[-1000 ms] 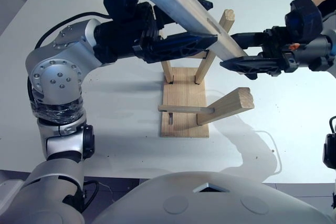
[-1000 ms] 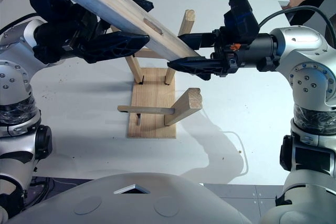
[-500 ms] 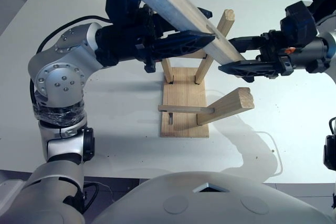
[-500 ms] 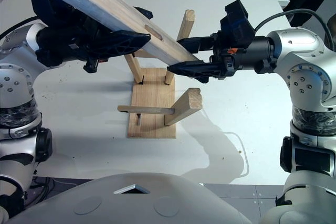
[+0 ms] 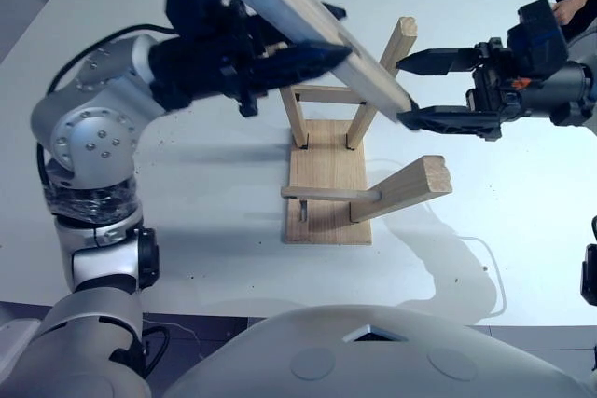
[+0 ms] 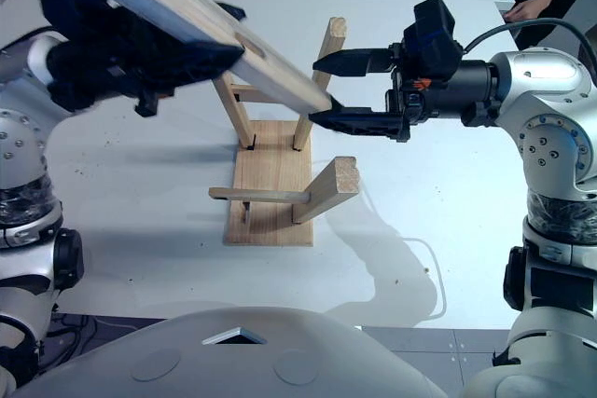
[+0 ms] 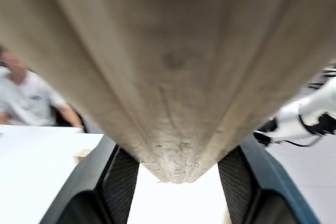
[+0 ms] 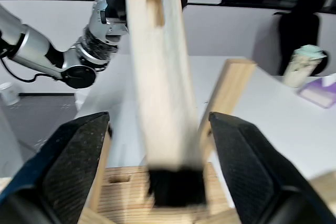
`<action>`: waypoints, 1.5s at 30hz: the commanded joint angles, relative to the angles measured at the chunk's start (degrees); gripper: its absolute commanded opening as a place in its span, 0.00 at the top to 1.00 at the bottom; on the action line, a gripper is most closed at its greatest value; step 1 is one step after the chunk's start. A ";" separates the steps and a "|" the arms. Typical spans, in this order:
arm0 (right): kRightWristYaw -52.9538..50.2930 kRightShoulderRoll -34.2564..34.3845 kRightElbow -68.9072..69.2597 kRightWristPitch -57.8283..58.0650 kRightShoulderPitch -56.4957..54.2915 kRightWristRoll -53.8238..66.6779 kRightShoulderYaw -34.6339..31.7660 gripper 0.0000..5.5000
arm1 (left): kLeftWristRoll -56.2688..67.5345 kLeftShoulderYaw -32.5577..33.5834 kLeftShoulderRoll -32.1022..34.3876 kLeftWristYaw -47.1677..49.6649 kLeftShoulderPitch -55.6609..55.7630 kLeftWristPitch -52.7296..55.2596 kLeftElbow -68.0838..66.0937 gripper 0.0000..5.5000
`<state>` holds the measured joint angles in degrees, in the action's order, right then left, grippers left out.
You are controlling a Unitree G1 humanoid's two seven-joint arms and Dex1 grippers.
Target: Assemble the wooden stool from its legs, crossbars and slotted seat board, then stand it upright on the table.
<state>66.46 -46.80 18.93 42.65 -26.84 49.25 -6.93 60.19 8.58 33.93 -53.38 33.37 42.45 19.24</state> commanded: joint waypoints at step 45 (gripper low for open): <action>-3.21 -5.54 4.49 -2.70 17.35 3.11 -13.35 0.36 | -19.24 6.45 13.87 -16.62 -43.62 -19.74 14.02 0.63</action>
<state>63.54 -52.11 22.79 40.45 -8.34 52.42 -20.49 40.82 15.27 46.73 -69.56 -9.94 23.04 32.71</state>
